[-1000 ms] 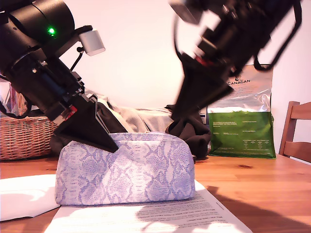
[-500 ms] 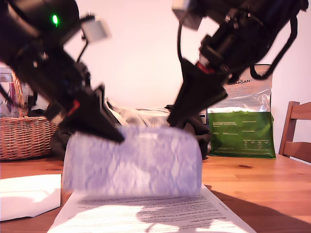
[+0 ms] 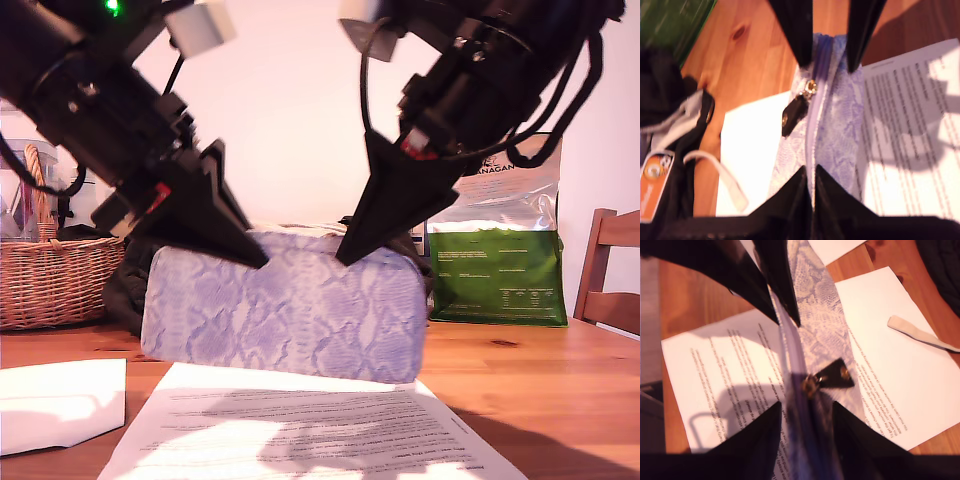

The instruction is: Open the zipper in the zip bag in front of you

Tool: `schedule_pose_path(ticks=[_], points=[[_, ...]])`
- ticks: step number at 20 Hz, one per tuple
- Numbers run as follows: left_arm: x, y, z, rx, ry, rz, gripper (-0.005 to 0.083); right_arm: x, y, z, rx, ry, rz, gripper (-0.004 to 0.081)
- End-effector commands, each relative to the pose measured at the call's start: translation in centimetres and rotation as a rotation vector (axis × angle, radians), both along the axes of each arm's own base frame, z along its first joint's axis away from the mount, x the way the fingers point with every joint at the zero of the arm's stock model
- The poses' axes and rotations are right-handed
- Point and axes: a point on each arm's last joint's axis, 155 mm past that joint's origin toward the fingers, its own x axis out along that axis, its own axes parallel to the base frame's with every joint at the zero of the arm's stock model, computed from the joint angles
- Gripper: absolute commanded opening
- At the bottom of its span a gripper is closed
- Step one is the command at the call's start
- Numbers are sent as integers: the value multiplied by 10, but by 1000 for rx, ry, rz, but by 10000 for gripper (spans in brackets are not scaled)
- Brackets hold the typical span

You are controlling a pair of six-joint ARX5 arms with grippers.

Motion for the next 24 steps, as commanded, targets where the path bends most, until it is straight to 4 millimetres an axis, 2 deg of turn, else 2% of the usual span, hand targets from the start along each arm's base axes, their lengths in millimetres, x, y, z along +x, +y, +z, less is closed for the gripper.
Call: schedule_pose_path(ticks=[1, 3, 5, 7, 8, 11, 12, 15, 17, 22, 24], points=[[4, -3, 17, -25, -57, 3, -19, -8, -5, -19, -42, 41, 8, 214], [7, 0, 16, -13, -65, 22, -19, -10, -7, -22, -57, 47, 14, -21], [7, 1, 16, -11, -65, 25, -19, -9, -7, -21, -56, 41, 11, -14], [8, 0, 17, -18, -59, 33, -5, 1, -10, -21, -88, -13, -17, -14], [9, 0, 21, -28, -60, 40, 37, 7, -10, -20, -109, -56, -20, -14], [12, -3, 42, -67, -88, 49, 236, 18, -8, -15, -151, -168, 8, -14], [13, -3, 51, -80, -102, 50, 258, 21, -7, -12, -165, -207, 21, -14], [13, -3, 74, -125, -115, 64, 258, 34, -5, -3, -194, -319, 42, -14], [16, -2, 81, -175, -74, 87, 258, 40, 1, 5, -198, -395, 82, -14], [27, 25, 74, -241, 92, 186, 256, 33, 32, 25, -189, -559, 198, -14], [31, 36, 72, -276, 155, 216, 256, 31, 35, 28, -214, -602, 214, -14]])
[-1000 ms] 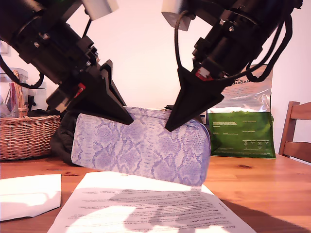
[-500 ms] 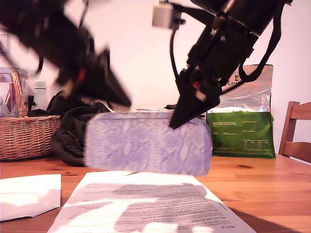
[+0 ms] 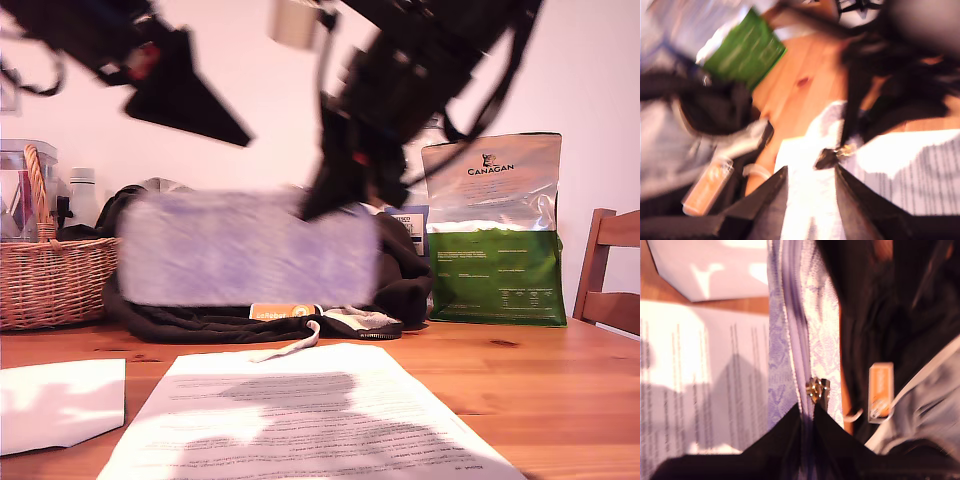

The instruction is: Open the zipper in the zip bag in front of you

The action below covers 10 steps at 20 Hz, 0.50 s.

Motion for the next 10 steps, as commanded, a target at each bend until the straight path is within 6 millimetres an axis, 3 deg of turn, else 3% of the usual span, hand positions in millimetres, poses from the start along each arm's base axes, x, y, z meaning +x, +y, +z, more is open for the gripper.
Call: schedule_pose_path(ticks=[1, 6, 10], points=[[0, 4, -8, -27, 57, -4, 256, -3, 1, -7, -26, -19, 9, -14], [-10, 5, -11, -56, 119, -43, 255, -8, 14, 30, 52, -111, 23, -14], [-11, 5, -12, -51, 119, -47, 255, -34, 18, 43, 67, -130, 76, -14]])
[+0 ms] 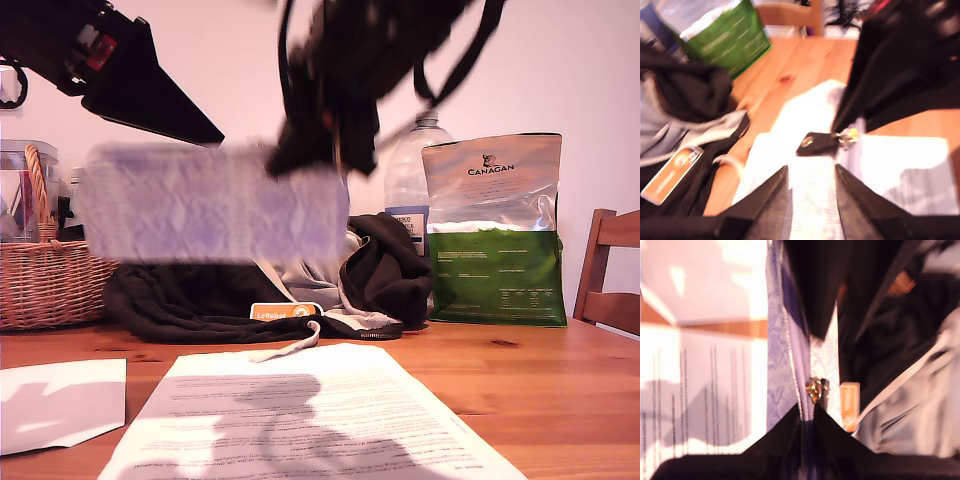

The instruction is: Open the zipper in the zip bag in front of you

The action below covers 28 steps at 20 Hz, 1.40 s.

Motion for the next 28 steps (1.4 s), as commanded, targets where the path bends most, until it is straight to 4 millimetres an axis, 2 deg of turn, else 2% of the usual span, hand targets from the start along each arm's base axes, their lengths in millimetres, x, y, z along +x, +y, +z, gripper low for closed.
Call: schedule_pose_path(ticks=[1, 3, 7, 11, 15, 19, 23, 25, 28], points=[[0, 0, -11, 25, 4, -9, 255, -20, 5, 8, 7, -33, 64, -14], [-5, -1, -15, 53, -11, -40, 254, -29, 6, 6, -13, -50, 91, -14], [-15, -8, -23, 169, -147, -160, 254, -35, 9, 7, -22, -66, 121, -14], [-15, -16, -23, 271, -321, -243, 254, -41, 12, 9, -22, -73, 142, -14], [-3, -22, -13, 342, -490, -261, 254, -46, 16, 9, -20, -70, 164, -14], [2, -21, -9, 358, -524, -244, 254, -47, 16, 8, -23, -67, 166, -14], [0, -11, -19, 409, -484, -230, 256, -48, 14, 5, -34, -60, 168, -14], [-7, -6, -25, 443, -472, -258, 257, -48, 15, 7, -29, -64, 168, -14], [-16, -3, -23, 473, -504, -301, 282, -49, 16, 7, -27, -63, 177, -14]])
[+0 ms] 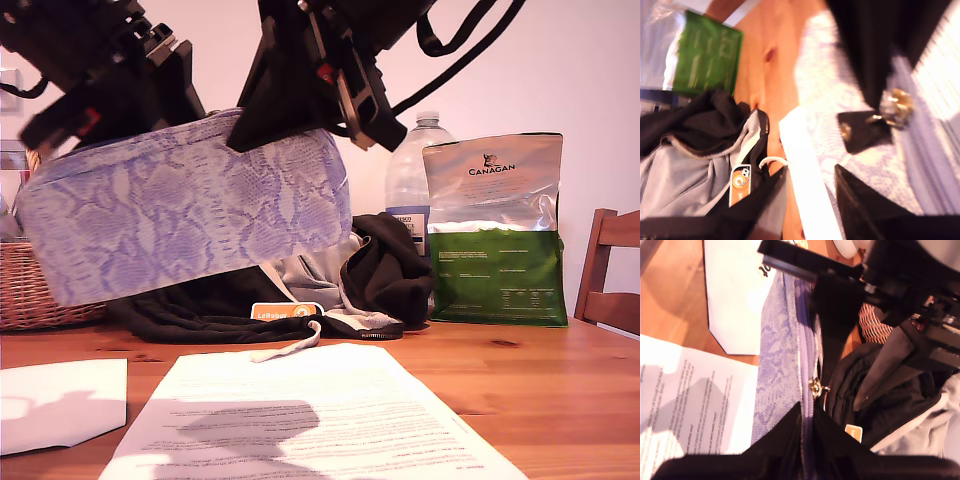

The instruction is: Open the zipper in the zip bag in front of you

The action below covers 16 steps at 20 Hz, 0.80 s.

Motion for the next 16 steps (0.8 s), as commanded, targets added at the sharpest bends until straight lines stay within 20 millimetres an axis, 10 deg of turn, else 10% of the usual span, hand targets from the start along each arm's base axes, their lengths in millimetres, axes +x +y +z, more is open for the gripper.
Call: schedule_pose_path(ticks=[1, 16], points=[[-8, 0, 5, 11, -29, -36, 297, 0, 1, 9, 27, -17, 4, -14], [-41, -7, 16, -15, -8, -134, 306, -2, 5, 12, 42, -24, 16, -14]])
